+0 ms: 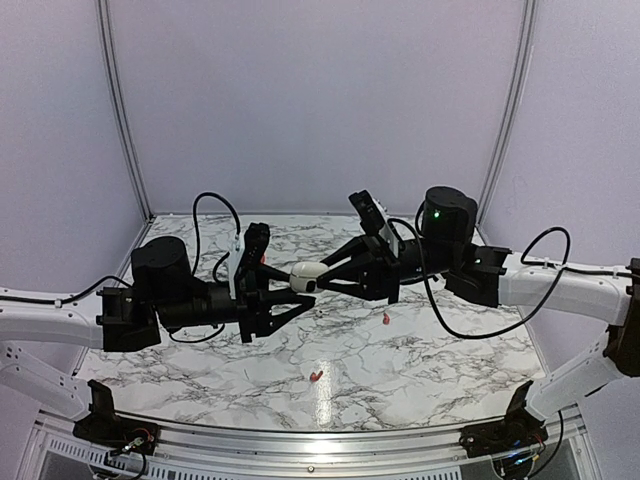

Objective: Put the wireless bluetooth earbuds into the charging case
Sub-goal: Pass from the right arm to the left

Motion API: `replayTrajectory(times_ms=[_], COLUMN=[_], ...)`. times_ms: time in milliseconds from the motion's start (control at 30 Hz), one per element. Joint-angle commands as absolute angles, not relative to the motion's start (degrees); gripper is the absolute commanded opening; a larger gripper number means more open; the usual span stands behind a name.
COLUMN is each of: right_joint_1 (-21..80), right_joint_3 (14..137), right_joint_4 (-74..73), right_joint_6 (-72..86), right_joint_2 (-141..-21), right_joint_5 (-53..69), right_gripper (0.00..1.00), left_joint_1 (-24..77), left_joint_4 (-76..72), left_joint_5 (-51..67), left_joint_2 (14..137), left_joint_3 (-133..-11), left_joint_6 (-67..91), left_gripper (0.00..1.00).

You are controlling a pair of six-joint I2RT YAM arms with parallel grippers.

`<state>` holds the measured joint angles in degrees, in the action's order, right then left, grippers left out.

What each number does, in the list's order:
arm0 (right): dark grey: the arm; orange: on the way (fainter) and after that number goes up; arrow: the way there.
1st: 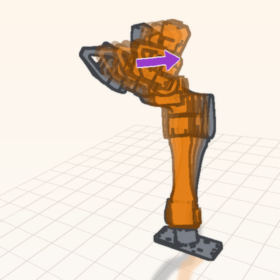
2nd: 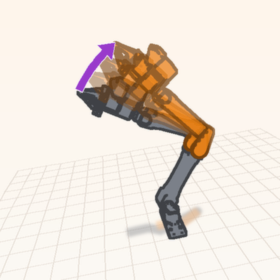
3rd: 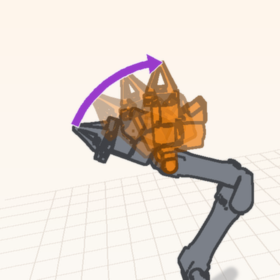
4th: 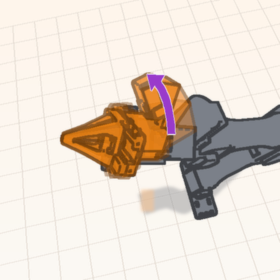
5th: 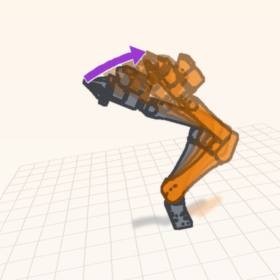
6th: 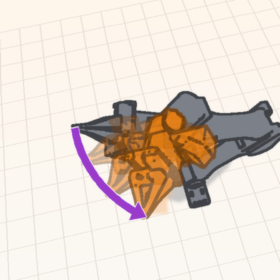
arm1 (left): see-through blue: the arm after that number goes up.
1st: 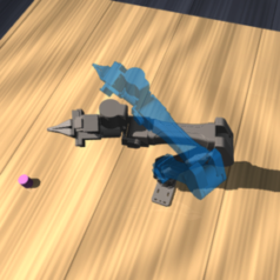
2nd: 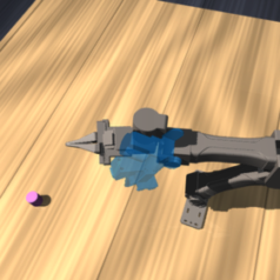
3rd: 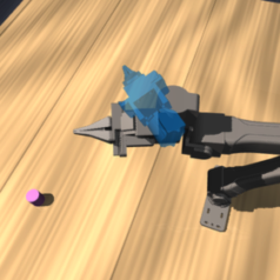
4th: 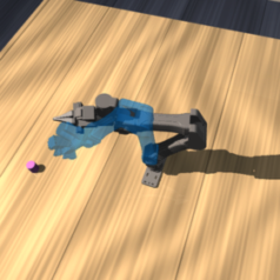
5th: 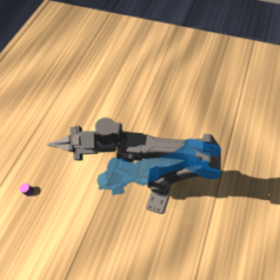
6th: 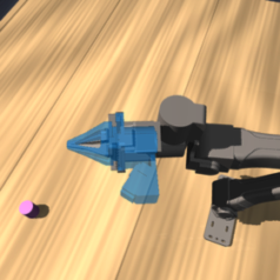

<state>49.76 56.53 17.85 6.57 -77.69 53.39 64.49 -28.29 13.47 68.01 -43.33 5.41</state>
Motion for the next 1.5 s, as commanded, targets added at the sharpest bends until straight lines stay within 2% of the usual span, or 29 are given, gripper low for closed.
replayTrajectory(times_ms=[0, 300, 567, 767, 933, 1000, 1133, 1267, 1467], right_joint_1=[50.4, 50.5, 50.5, 50.5, 50.5, 50.5, 50.1, 49.2, 49.6], right_joint_3=[57.9, 57.0, 56.3, 56.2, 55.9, 56.0, 57.7, 58.8, 60.6], right_joint_4=[20.9, 22.7, 23.5, 23.7, 24.0, 23.4, 18.8, 15.6, 13.1], right_joint_6=[7.3, 8.4, 9.0, 9.2, 9.3, 9.0, 6.8, 6.2, 6.0], right_joint_2=[-77.7, -77.6, -77.3, -77.1, -76.8, -76.3, -75.4, -74.8, -77.1], right_joint_5=[52.7, 51.8, 51.4, 51.2, 51.0, 50.1, 48.5, 47.6, 47.9], right_gripper=[0.07, 0.07, 0.06, 0.06, 0.07, 0.14, 0.44, 0.61, 0.66], left_joint_1=[64.3, 64.3, 64.3, 64.3, 64.3, 64.3, 64.3, 64.2, 64.2], left_joint_4=[-33.1, -37.9, -41.6, -42.3, -42.4, -42.4, -42.0, -40.5, -39.6], left_joint_5=[13.7, 13.4, 12.5, 12.6, 13.0, 13.5, 13.3, 13.2, 13.1], left_joint_2=[68.6, 69.2, 70.3, 71.0, 71.1, 70.7, 68.8, 67.2, 66.1], left_joint_3=[-44.5, -43.3, -42.3, -42.4, -42.1, -41.5, -39.4, -37.8, -36.7], left_joint_6=[6.0, 8.2, 9.7, 9.9, 9.6, 9.2, 7.9, 6.4, 5.7], left_gripper=[0.37, 0.35, 0.27, 0.26, 0.16, 0.13, 0.04, 0.0, 0.0])
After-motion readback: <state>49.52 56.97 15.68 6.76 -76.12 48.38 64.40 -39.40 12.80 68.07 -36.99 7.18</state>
